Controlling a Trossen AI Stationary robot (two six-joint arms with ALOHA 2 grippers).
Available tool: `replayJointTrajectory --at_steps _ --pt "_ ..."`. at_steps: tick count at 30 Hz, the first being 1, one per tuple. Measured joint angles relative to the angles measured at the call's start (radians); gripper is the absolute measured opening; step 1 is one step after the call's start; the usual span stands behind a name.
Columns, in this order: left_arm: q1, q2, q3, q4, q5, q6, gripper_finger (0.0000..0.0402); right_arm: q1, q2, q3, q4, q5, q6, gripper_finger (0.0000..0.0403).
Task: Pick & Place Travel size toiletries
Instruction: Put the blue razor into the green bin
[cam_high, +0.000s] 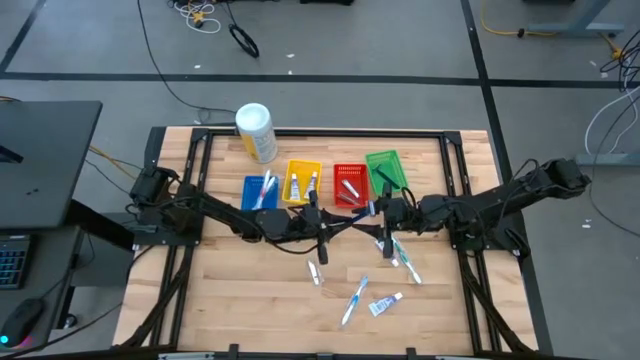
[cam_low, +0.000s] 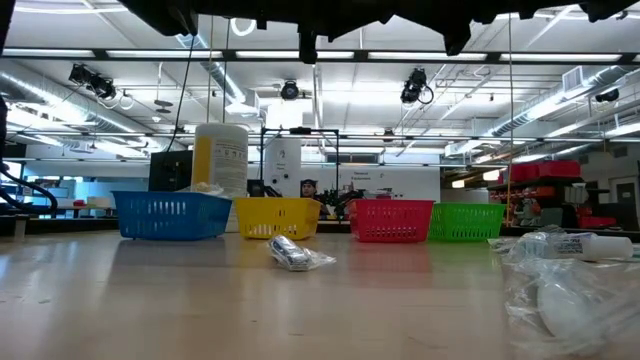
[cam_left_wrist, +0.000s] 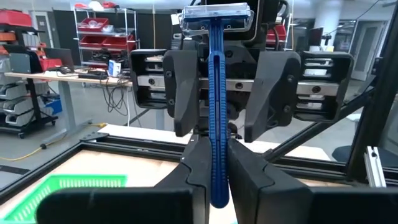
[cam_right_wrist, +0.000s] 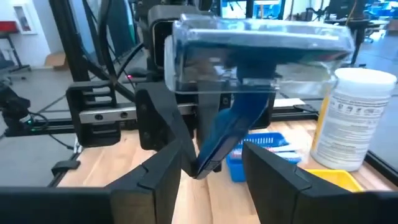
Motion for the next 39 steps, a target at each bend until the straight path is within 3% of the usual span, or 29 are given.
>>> replayJointTrajectory --at_steps 7,20,39 --pt "0.001 0.0 0.0 -0.011 -0.001 0.001 0.0038 0.002 0.0 0.0 0.033 -0.008 -0.025 0.0164" --pt "0.0 0.0 0.0 -0.008 -0.033 0.001 0.004 0.002 0.0 0.0 0.067 -0.008 -0.025 0.0057" --pt "0.001 0.0 -0.001 -0.011 -0.036 0.031 0.0062 0.002 0.0 0.0 0.063 -0.009 -0.006 0.0048"
